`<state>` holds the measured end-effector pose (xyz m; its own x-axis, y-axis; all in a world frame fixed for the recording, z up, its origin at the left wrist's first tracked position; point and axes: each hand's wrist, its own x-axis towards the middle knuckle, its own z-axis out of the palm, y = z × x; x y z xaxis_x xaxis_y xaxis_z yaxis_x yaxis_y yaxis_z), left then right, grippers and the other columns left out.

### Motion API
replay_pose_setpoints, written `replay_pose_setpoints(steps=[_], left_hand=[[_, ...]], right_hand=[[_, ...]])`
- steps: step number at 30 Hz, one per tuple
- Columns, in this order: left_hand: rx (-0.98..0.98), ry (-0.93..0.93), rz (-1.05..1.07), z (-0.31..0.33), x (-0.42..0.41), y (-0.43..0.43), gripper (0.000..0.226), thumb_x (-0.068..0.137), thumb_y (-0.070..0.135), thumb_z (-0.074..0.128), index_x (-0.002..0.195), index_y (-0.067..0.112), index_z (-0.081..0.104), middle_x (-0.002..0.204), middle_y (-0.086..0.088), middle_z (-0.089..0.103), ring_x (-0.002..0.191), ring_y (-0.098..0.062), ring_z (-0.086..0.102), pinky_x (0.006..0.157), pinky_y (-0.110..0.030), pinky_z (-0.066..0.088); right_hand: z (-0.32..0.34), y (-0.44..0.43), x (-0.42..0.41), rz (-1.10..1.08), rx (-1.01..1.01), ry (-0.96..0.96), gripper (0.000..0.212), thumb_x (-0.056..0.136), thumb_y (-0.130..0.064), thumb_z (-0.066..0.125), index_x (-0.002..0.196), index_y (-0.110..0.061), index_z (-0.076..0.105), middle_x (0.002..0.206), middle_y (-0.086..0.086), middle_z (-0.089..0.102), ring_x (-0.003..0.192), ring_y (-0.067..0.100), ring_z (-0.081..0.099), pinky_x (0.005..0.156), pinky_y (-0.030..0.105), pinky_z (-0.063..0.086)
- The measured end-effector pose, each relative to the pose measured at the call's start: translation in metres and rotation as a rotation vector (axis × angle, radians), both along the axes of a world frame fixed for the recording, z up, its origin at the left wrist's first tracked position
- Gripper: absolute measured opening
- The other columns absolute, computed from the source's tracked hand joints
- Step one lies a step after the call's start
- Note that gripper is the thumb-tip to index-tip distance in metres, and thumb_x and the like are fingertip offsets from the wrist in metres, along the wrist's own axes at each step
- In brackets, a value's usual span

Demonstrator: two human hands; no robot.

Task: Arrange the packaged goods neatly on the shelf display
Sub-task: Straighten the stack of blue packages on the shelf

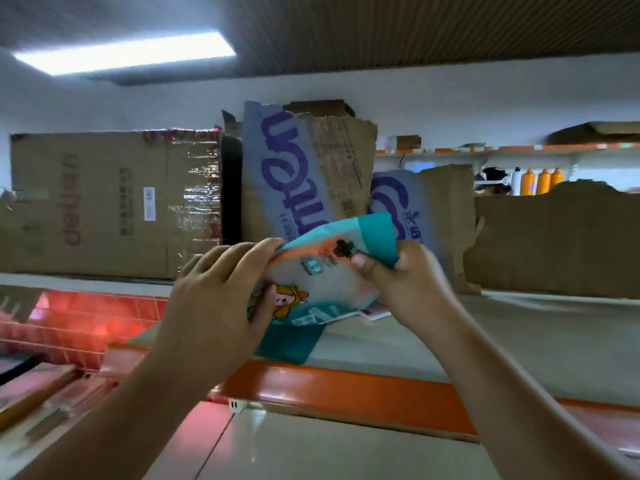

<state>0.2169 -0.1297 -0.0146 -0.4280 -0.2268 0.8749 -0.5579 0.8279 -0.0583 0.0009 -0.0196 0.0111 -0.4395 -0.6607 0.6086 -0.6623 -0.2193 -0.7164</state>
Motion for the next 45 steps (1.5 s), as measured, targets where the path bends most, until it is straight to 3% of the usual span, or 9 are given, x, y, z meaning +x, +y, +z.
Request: replay_pose_setpoints(steps=[4,9,12,17,24,30,35,41,45], left_hand=[[-0.243,-0.065,0.073,0.012,0.004,-0.001,0.063,0.090,0.032,0.062,0.149,0.017,0.046,0.149,-0.010,0.049,0.136,-0.036,0.046,0.105,-0.058,0.040],[-0.383,-0.147,0.088,0.013,0.003,0.001,0.052,0.091,0.044,0.062,0.138,0.023,0.063,0.159,-0.013,0.038,0.149,-0.044,0.025,0.111,-0.070,0.025],[-0.389,-0.252,0.050,0.010,0.002,0.001,0.066,0.087,0.070,0.054,0.140,0.029,0.060,0.160,-0.007,0.038,0.152,-0.041,0.022,0.113,-0.072,0.022],[-0.464,-0.256,-0.070,0.018,0.008,-0.011,0.054,0.083,0.030,0.057,0.136,0.026,0.063,0.144,-0.001,0.058,0.141,-0.031,0.045,0.115,-0.060,0.031],[-0.342,-0.173,-0.187,0.025,0.017,-0.026,0.042,0.097,0.024,0.041,0.127,0.023,0.070,0.134,0.005,0.064,0.129,-0.020,0.057,0.105,-0.050,0.047],[-0.230,-0.210,-0.087,0.021,0.022,-0.023,0.051,0.081,0.021,0.044,0.125,0.025,0.070,0.131,0.005,0.065,0.125,-0.023,0.060,0.097,-0.053,0.052],[-0.166,-0.184,-0.061,0.013,0.039,-0.018,0.056,0.076,0.014,0.045,0.125,0.021,0.070,0.131,0.005,0.065,0.125,-0.023,0.059,0.107,-0.048,0.046],[-0.119,-0.148,0.009,0.001,0.098,-0.030,0.046,0.084,0.016,0.050,0.126,0.013,0.069,0.133,-0.002,0.065,0.126,-0.025,0.059,0.106,-0.053,0.047],[-0.081,-0.137,0.091,-0.007,0.165,-0.043,0.049,0.081,0.025,0.055,0.128,0.013,0.065,0.131,-0.004,0.065,0.124,-0.024,0.056,0.113,-0.033,0.038]], right_hand=[[0.019,-0.002,0.001,-0.013,-0.058,-0.040,0.019,0.095,-0.031,0.066,0.076,-0.033,0.066,0.069,-0.020,0.071,0.067,0.000,0.067,0.063,0.028,0.053],[0.037,-0.006,0.001,0.097,-0.160,-0.349,0.015,0.096,-0.030,0.063,0.089,-0.025,0.075,0.084,0.001,0.077,0.083,0.027,0.074,0.083,0.057,0.058],[0.041,-0.006,0.002,0.200,-0.198,-0.578,0.013,0.099,-0.022,0.060,0.099,-0.019,0.073,0.093,0.004,0.078,0.089,0.028,0.074,0.087,0.054,0.058],[0.034,-0.008,0.002,0.253,-0.098,-0.693,0.015,0.098,-0.015,0.059,0.095,-0.012,0.074,0.095,0.016,0.076,0.084,0.032,0.072,0.085,0.049,0.058],[0.028,0.012,0.019,-0.373,0.013,0.209,0.064,0.089,-0.054,0.064,0.144,-0.037,0.038,0.133,-0.010,0.053,0.120,0.012,0.052,0.099,0.035,0.047],[0.016,0.017,0.078,-0.135,0.259,0.911,0.082,0.089,-0.060,0.059,0.157,-0.033,0.022,0.161,-0.010,0.029,0.147,0.009,0.024,0.116,0.027,0.010],[-0.007,-0.026,0.089,-0.217,0.156,0.918,0.060,0.076,-0.022,0.074,0.134,-0.013,0.061,0.119,0.007,0.072,0.111,0.022,0.069,0.096,0.035,0.052],[-0.012,-0.059,0.137,-0.052,0.071,0.974,0.051,0.099,-0.025,0.042,0.150,-0.018,0.043,0.146,0.004,0.054,0.135,0.023,0.051,0.114,0.041,0.033],[-0.009,-0.084,0.182,0.161,0.115,0.971,0.076,0.086,-0.049,0.017,0.152,-0.019,0.038,0.155,0.004,0.043,0.143,0.027,0.040,0.119,0.041,0.025]])
